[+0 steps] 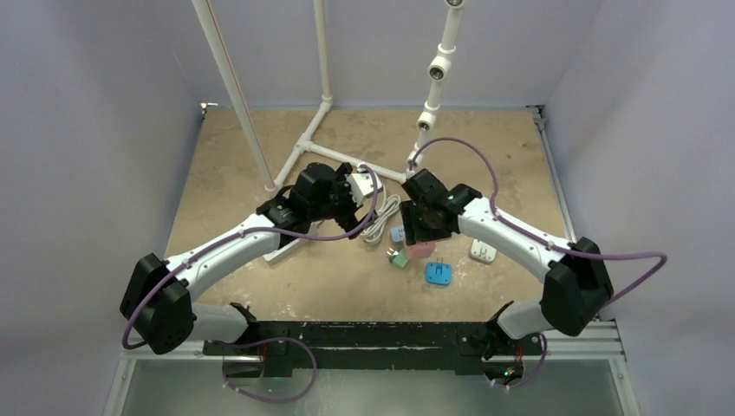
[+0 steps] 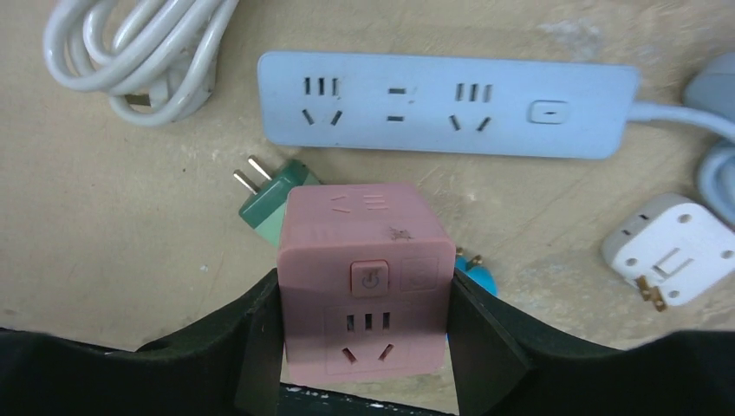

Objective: Insert the plug
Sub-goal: Move the plug to the center of the board, then insert the plug into the socket.

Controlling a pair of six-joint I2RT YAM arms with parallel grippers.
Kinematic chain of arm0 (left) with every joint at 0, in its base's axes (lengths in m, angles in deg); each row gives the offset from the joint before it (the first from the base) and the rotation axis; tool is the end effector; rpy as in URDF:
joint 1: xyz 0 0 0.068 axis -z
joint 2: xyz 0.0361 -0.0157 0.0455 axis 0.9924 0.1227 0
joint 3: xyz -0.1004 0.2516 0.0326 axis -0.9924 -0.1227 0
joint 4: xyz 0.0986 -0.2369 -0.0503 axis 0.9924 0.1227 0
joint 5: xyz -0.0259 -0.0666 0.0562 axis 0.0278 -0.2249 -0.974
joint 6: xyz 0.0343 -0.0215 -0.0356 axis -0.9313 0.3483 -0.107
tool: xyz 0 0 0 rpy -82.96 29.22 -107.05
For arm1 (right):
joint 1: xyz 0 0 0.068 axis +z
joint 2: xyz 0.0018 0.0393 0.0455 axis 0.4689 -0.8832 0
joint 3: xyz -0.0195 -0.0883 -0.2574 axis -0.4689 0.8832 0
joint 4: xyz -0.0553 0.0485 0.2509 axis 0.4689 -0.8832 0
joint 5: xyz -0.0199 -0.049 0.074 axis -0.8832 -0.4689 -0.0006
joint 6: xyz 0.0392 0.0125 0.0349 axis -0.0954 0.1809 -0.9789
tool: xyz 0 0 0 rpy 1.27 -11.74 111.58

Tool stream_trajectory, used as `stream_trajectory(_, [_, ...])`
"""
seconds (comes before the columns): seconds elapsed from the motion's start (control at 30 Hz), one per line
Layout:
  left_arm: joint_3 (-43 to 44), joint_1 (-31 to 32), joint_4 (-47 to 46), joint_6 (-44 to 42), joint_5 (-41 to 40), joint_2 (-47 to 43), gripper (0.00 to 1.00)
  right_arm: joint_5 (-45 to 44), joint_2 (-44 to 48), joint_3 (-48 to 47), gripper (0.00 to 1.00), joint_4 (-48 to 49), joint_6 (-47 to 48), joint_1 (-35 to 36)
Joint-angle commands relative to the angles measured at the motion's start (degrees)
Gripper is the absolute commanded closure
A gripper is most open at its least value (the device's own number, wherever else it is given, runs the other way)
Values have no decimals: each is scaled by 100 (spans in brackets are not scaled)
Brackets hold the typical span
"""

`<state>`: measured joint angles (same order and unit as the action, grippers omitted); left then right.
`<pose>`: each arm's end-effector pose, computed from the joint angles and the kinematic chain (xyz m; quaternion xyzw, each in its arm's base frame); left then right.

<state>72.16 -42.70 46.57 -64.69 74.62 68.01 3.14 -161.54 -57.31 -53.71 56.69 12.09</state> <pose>0.2217 -0.1980 0.2831 0.4519 0.7311 -0.2008 0.4701 0.2216 0.1790 0.2386 -0.0964 0.9740 0.0439 0.2002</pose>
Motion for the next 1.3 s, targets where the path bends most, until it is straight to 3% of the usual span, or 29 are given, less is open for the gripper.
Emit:
stream_trajectory(0.0, [-33,-6,-200,-58,298,191,1,-647,513,-314,100,-130,206,-468])
stream_trajectory(0.2, [-4,5,-386,-225,490,395,1,-621,698,-38,100,487,825,-1074])
stream_trajectory(0.47, [-116,2,-312,-401,527,396,1,-370,500,2,100,904,1149,-1087])
stream_trajectory(1.27, [-193,1,-136,-286,513,357,1,-123,178,132,100,969,1167,-1092])
